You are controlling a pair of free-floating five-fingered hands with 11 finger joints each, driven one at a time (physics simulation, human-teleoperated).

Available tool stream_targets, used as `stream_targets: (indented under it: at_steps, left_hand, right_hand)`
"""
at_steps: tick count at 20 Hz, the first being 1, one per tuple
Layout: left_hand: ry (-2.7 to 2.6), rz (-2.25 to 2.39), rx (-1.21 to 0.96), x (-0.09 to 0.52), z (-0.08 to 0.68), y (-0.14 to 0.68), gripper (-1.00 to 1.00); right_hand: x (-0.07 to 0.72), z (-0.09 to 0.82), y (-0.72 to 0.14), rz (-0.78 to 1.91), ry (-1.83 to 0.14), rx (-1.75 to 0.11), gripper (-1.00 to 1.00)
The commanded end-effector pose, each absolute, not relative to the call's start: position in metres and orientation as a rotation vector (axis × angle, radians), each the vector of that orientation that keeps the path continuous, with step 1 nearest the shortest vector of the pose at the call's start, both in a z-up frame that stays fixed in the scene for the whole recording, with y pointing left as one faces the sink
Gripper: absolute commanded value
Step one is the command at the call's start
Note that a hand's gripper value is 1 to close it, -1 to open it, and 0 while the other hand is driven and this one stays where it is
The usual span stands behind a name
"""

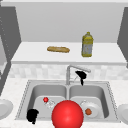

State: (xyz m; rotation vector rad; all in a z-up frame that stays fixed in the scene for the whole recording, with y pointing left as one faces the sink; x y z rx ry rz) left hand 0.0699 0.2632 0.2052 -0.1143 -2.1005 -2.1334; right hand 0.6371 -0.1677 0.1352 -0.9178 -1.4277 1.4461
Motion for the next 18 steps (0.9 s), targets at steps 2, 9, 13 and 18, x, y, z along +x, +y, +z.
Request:
stream_targets:
  at_steps: [2, 9, 13, 18]
  left_hand:
    - [-2.101, -2.133, -0.114, 0.070, 0.205, 0.263, 0.00]
    - [-2.101, -2.133, -0.114, 0.070, 0.205, 0.263, 0.00]
    - [-2.101, -2.133, -0.114, 0.070, 0.205, 0.263, 0.00]
    - [-2.101, -2.133, -0.114, 0.070, 0.205, 0.263, 0.00]
  right_hand:
    - [0.659, 0.122, -0.169, 1.478, -1.366, -0.847, -1.00]
    - [0.636, 0.120, -0.169, 1.485, -1.384, -0.833, -1.00]
    - [0.635, 0.124, -0.164, 1.506, -1.316, -0.750, -1.00]
    - [0.635, 0.132, -0.162, 1.496, -1.258, -0.714, -1.00]
